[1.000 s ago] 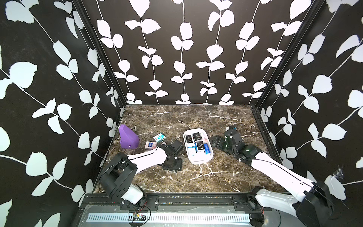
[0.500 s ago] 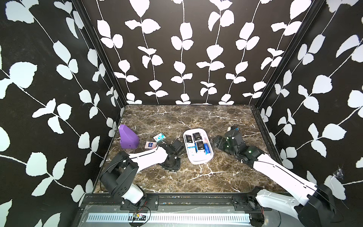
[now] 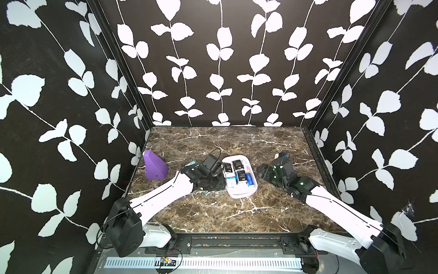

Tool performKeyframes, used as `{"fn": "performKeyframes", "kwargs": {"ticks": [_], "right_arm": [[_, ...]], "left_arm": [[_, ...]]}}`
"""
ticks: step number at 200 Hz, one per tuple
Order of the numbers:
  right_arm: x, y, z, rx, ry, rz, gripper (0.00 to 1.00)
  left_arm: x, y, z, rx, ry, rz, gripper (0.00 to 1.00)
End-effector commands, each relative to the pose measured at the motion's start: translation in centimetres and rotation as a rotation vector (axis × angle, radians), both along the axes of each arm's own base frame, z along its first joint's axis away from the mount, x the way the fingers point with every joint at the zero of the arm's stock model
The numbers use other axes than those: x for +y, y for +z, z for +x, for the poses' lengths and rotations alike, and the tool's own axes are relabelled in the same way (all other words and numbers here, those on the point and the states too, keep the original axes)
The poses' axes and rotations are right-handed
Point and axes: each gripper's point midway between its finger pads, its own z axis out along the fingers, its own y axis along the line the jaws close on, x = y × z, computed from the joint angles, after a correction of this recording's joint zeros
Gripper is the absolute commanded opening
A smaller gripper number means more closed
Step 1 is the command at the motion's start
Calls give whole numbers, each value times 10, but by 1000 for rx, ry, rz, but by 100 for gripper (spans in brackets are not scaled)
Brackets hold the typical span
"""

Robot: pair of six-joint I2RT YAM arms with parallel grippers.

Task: Put the pocket tissues into the storage box
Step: Pick up the pocket tissues from the center of the board, then place the pocket tissues in the storage box.

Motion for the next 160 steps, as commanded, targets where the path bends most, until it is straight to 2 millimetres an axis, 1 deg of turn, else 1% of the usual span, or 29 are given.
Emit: {"fn": "performKeyframes", "kwargs": {"ticks": [1, 25, 52, 73, 100, 160], "right_arm": [[-3, -2, -2, -8, -14, 10, 85], [-6, 1, -4, -17, -21, 15, 85], [-12, 3, -7, -26, -39, 14, 84], [-15, 2, -10, -28, -48, 11, 84], [-19, 3, -11, -34, -58, 9, 84], [-16, 3, -9, -33, -50, 2, 84]], "left_arm": [[-19, 8, 17, -19, 54, -22, 43], [-31, 5, 27, -31, 79, 41, 47], [-45, -6, 34, -22, 99, 94, 47], [-46, -22, 38, 2, 134, 131, 46], [-40, -38, 42, 5, 173, 185, 46], [-52, -56, 54, 24, 158, 245, 50]]}}
